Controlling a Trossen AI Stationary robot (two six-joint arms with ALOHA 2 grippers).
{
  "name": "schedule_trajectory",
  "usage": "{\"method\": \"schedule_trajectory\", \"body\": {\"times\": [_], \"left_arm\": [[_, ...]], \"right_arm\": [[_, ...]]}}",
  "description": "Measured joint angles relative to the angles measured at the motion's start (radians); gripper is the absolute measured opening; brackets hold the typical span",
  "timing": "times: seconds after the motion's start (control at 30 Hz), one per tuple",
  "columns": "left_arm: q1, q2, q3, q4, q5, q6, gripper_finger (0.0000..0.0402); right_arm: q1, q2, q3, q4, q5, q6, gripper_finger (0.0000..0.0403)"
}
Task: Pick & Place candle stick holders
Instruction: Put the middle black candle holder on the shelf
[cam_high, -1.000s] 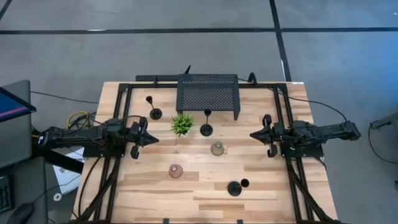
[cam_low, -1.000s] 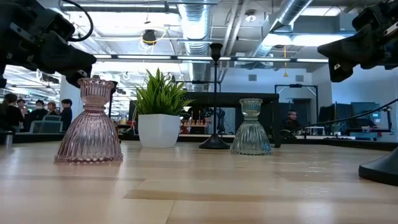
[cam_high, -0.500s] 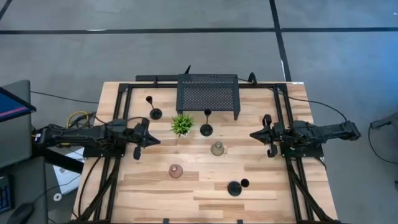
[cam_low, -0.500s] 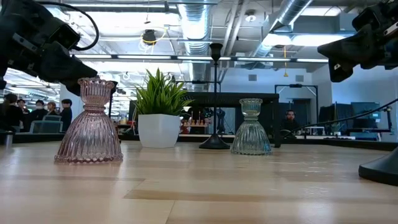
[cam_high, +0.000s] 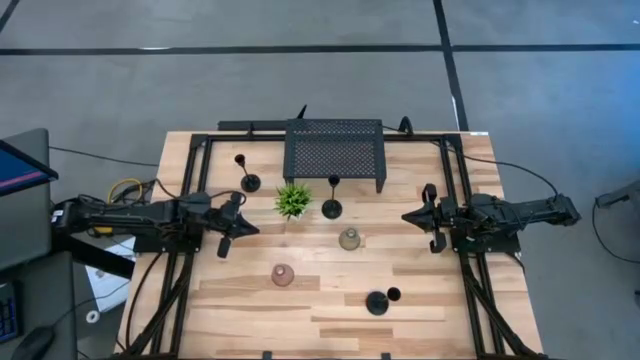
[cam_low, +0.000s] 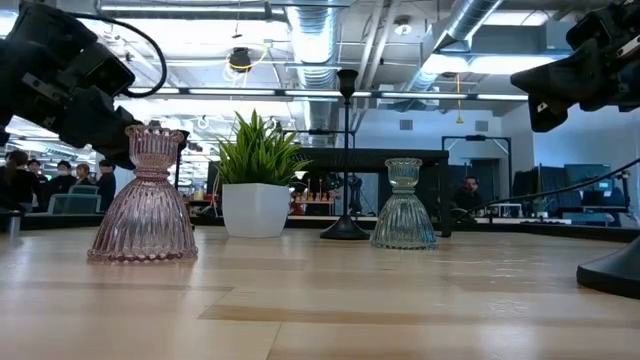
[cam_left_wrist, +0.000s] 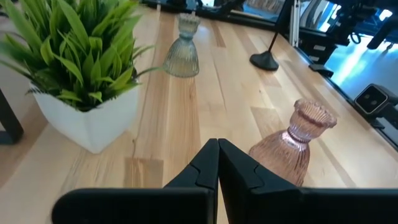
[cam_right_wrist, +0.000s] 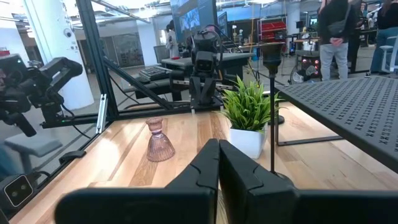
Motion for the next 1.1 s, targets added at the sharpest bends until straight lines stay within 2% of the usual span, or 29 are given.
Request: {"method": "schedule_trajectory", "body": {"times": [0.5, 1.1], "left_arm": [[0.0, 0.07, 0.0, 0.003, 0.0, 0.0, 0.0008], [0.0, 0.075, 0.0, 0.014, 0.0, 0.0, 0.0008]], "right_arm": [[0.0, 0.0, 0.0, 0.0, 0.0, 0.0, 0.0], [0.0, 0.0, 0.0, 0.0, 0.0, 0.0, 0.0]]}}
